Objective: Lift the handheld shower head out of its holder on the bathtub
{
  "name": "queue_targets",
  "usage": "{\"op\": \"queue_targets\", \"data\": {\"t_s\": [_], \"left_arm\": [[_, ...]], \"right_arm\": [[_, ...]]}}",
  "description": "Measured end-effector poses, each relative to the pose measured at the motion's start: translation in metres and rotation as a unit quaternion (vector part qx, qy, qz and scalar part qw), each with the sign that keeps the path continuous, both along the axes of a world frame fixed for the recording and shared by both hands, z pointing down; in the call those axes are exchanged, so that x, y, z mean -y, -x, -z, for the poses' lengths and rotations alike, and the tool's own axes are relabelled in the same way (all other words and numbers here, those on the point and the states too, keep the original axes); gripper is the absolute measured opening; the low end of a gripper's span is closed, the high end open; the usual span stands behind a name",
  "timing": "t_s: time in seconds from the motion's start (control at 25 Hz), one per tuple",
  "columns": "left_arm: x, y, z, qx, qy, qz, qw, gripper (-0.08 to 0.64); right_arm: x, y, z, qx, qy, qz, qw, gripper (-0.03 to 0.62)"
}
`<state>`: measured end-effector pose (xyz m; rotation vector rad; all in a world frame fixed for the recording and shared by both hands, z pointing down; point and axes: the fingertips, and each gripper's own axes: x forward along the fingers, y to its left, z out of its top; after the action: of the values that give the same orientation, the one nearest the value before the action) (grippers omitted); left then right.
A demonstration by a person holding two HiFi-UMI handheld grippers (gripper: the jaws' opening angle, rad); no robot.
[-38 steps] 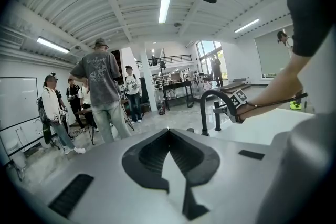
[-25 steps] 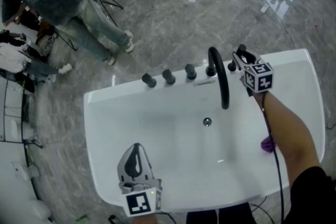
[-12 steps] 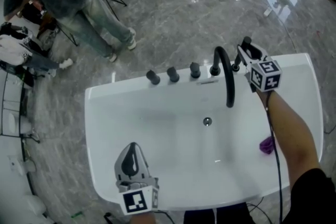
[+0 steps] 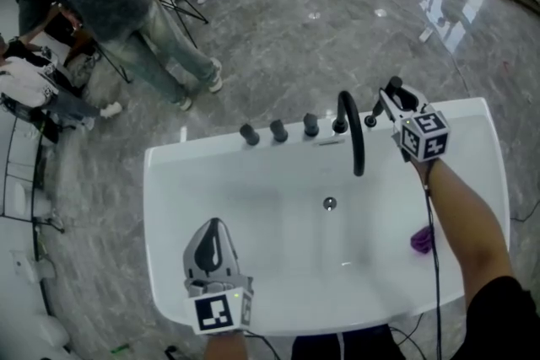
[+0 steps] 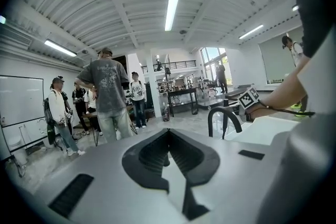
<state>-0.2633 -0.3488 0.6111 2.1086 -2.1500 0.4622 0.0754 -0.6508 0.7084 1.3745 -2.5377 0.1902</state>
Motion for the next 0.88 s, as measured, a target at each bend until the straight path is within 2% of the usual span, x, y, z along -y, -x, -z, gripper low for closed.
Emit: {"op": "queue_targets", "data": {"t_s": [0.12,0.36,0.64,0.76,0.88], "left_arm": [[0.0,-0.001,0.008,-0.009,-0.005,0.007,0.9999,0.009],[0.01,-0.019,0.024,-0.017,0.008,-0.012,0.9997,0.009],[0.0,-0.028,0.035,-0.056,0.036,-0.021,0.9976,0.009],[0.007,-0.027,0.053,-0.058,0.025,-0.034,0.9975,0.009],[0.01,-0.029,0.077,-0.051,0.006,-0.048,0.9975,0.009]], "right_arm": [[-0.01,-0.004,0.021,0.013,0.002,-0.003,1.0,0.146],[-0.037,-0.012,0.068,0.031,-0.011,-0.004,0.999,0.146],[-0.072,-0.023,0.132,0.043,-0.029,-0.015,0.999,0.146],[-0.082,-0.023,0.159,0.062,-0.037,-0.033,0.997,0.146],[-0.095,-0.016,0.178,0.062,-0.038,-0.037,0.997,0.146]]}}
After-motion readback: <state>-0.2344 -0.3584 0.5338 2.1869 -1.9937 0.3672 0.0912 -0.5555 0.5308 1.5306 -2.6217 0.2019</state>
